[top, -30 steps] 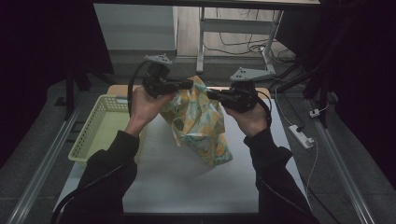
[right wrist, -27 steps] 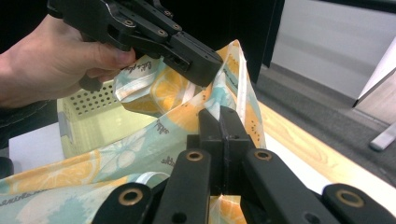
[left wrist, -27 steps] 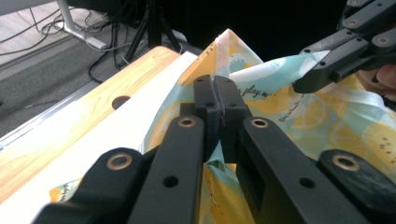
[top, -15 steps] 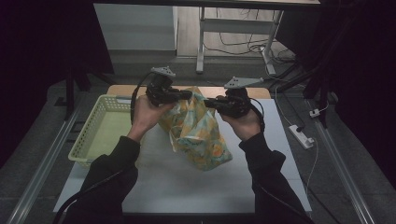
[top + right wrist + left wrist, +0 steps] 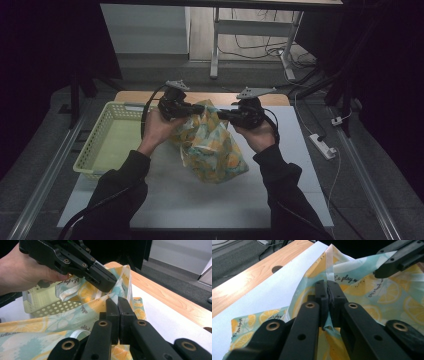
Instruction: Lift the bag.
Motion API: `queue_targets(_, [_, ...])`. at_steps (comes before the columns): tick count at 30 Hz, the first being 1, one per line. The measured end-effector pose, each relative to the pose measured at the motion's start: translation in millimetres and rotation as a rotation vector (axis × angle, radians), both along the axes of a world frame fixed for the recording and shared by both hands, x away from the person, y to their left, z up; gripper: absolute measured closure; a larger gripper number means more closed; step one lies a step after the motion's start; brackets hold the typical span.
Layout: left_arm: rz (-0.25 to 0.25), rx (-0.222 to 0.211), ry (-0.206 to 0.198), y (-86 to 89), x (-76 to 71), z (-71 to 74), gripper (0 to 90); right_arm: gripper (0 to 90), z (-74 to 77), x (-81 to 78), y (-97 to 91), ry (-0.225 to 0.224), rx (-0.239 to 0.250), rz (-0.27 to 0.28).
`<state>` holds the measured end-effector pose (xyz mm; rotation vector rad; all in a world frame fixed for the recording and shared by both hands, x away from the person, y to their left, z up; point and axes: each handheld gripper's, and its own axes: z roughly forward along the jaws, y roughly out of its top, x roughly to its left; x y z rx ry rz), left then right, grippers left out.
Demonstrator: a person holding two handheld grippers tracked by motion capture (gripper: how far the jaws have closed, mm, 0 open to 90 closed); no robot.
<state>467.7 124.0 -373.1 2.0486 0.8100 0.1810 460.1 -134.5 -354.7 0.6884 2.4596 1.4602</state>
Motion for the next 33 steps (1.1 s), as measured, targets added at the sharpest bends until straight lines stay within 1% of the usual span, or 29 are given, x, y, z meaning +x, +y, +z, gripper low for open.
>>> queue_targets(3, [0.001,0.009,0.005,0.8,-0.7,-2.3,82.7,85.2,0.1,-0.1,0.6,-0.001,0.004,-0.002])
queue_targets(7, [0.000,0.024,0.016,1.3,-1.8,-4.3,75.9,81.9,0.8,-0.4,0.9,0.000,0.013,-0.003])
queue_targets(10, [0.003,0.022,0.020,2.7,-3.8,-2.8,69.6,79.5,2.8,-0.9,-0.5,-0.001,0.022,-0.006])
queue_targets(13, [0.006,0.010,0.018,5.4,-7.2,1.8,63.2,77.1,5.8,-1.8,-2.4,-0.004,0.032,-0.011])
queue_targets(17, [0.010,0.002,0.016,9.7,-13.8,8.7,52.2,73.1,9.9,-4.1,-4.3,-0.004,0.039,-0.011])
queue_targets(18, [0.009,0.010,0.012,10.6,-16.0,10.0,48.4,71.3,10.5,-5.0,-4.4,-0.004,0.040,-0.010])
queue_targets(20, [0.016,0.028,-0.008,12.6,-21.3,12.1,43.5,68.3,11.8,-6.7,-4.7,-0.001,0.037,-0.003])
queue_targets(21, [0.020,0.032,-0.014,14.5,-24.2,12.6,41.6,67.0,12.1,-7.4,-4.9,-0.002,0.039,-0.003])
queue_targets(25, [0.043,0.026,-0.011,21.8,-31.2,12.2,35.2,60.8,13.2,-10.0,-6.3,0.004,0.039,0.002])
queue_targets(33, [0.079,0.006,-0.014,36.7,-48.0,8.4,23.3,50.8,9.7,-15.9,-10.7,0.013,0.018,0.011])
